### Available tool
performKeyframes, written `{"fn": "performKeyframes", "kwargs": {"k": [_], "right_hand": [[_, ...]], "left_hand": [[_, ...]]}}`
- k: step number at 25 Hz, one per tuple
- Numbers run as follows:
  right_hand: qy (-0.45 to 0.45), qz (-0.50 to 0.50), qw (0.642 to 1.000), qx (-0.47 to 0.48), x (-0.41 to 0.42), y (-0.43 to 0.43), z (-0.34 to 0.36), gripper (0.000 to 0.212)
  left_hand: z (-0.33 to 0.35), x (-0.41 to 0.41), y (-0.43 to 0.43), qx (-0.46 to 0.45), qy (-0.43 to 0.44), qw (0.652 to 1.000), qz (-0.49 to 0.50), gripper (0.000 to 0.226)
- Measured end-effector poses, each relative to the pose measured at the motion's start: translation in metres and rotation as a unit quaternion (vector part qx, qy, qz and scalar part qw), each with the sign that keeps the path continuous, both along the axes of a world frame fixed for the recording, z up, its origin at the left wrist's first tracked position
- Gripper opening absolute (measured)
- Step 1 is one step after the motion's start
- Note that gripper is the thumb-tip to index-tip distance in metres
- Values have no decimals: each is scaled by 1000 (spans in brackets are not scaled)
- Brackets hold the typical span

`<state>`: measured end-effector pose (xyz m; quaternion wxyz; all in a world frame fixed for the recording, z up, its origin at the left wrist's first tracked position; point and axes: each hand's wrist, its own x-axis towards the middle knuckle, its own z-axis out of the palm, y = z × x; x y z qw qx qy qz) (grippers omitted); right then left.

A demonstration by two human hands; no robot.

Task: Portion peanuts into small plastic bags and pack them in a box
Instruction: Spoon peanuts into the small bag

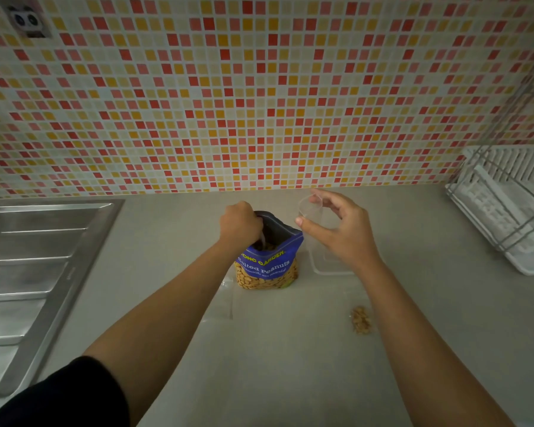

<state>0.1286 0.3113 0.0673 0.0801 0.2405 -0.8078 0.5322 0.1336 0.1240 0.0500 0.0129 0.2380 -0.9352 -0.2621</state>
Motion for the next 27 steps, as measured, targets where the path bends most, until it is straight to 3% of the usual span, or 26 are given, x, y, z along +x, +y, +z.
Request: {"fn": "performKeyframes", "kwargs": {"k": [6,12,17,27], "right_hand": [[-10,-12,1000,-4,2,8,-2,53],[-11,-17,1000,3,4,9,-1,54],[-9,-20,1000,4,6,8,-2,57],[-21,-35,999,36,10,-1,-5,56]], "left_hand": [[0,2,-4,97,34,991,88,22],[7,8,-12,163,75,979,97,26],[17,14,-26,287,103,941,150,23],[10,27,-57,395,97,889,208,24]]}}
